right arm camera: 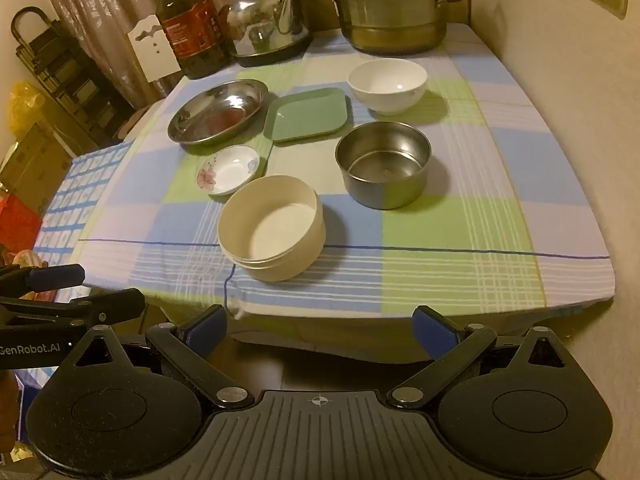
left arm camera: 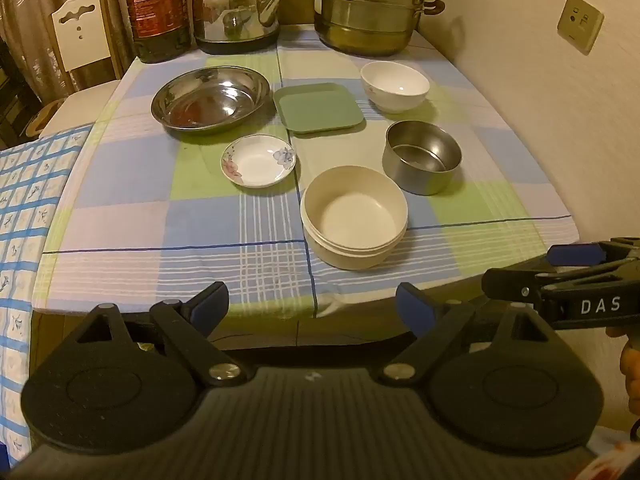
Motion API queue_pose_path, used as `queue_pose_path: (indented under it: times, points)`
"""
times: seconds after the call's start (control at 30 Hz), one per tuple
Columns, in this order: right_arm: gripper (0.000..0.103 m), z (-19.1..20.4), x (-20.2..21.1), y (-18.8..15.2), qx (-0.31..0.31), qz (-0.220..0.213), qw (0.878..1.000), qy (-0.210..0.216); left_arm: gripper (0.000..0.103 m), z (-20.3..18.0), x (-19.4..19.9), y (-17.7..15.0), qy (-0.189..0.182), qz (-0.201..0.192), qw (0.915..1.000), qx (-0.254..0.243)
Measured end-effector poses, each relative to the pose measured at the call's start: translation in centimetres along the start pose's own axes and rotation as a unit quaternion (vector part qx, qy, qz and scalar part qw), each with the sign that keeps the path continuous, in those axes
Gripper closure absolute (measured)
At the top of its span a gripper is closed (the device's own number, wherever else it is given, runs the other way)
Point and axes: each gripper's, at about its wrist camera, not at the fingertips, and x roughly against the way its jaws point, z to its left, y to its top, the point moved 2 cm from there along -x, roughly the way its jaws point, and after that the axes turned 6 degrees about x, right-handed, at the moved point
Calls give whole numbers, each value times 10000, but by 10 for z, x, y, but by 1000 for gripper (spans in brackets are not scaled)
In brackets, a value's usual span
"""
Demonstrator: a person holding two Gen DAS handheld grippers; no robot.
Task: Organize plates and bowls
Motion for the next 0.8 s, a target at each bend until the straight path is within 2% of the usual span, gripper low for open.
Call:
queue_pose_path:
  times: [0.8]
  points:
    - [4,1,6,-1,4,-25,10000,-5,13,-3,2,2,5,-40,10000,-12]
